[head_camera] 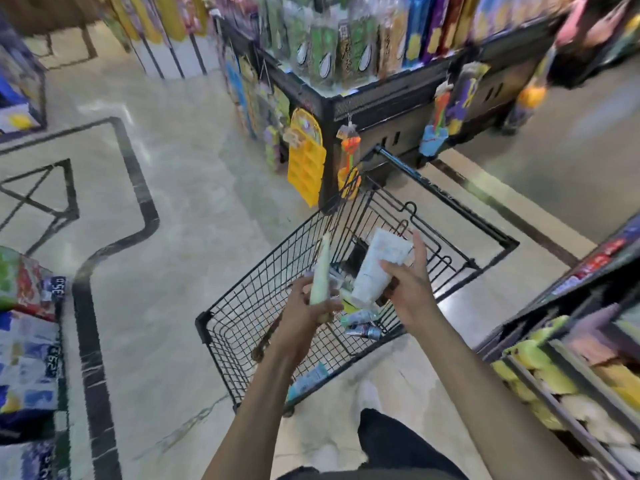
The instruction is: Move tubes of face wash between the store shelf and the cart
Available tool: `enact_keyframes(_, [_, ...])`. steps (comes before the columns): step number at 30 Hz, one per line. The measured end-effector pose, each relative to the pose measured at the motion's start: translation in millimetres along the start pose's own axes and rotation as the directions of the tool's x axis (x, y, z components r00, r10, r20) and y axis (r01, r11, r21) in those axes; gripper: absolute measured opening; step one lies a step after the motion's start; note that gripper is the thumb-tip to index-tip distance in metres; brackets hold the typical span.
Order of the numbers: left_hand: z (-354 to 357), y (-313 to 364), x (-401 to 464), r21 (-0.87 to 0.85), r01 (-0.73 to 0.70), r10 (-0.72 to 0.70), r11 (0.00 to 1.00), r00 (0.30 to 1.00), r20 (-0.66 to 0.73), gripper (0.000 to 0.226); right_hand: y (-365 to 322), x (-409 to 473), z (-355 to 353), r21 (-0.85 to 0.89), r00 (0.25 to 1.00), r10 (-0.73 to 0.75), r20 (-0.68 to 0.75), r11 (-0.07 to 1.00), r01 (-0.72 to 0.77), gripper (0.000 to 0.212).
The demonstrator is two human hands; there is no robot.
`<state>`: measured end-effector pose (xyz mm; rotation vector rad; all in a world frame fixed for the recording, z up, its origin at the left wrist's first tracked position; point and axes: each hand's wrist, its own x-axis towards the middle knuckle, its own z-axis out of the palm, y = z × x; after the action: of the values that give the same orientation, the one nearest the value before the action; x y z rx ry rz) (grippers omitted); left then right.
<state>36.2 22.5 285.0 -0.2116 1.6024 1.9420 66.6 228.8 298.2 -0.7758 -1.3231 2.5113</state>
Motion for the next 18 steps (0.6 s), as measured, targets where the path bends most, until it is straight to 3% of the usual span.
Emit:
enact_keyframes(3, [11.5,0.6,-16.6,-0.012,-0.001,0.001,1.0,0.997,0.083,0.05,-1.3,-29.7,-13.8,0.032,0.995,-0.033,-0.089,0.999,0.036,0.086])
enact_keyframes(5, [20.1,-2.0,-24.9,-0.02,0.007,-0.005,1.0,0.993,0.12,0.035,-3.0,-50.6,-25.5,0.027,0.99,-0.045,-0.134,0.998,0.049,0.07])
enact_keyframes(9, [47.0,-12.0,-43.6,-0.002,0.024,-0.023,1.0,0.981,0.192,0.032,-8.6,-95.5,-57.6,0.051,0.978,-0.087,-0.189,0.994,0.098,0.041])
enact_keyframes(13, [83.9,-19.6,-70.5,0.072,-0.032,0.007,0.997,0.945,0.326,0.024,-21.4,-140.1,-91.6,0.063,0.949,-0.166,-0.267,0.98,0.189,0.036])
enact_keyframes(18, [144.1,-38.4,-108.2,0.093,-0.065,0.017,0.994,0.897,0.442,0.03,-38.4,-200.7,-143.1,0.054,0.909,-0.25,-0.332,0.957,0.283,0.047])
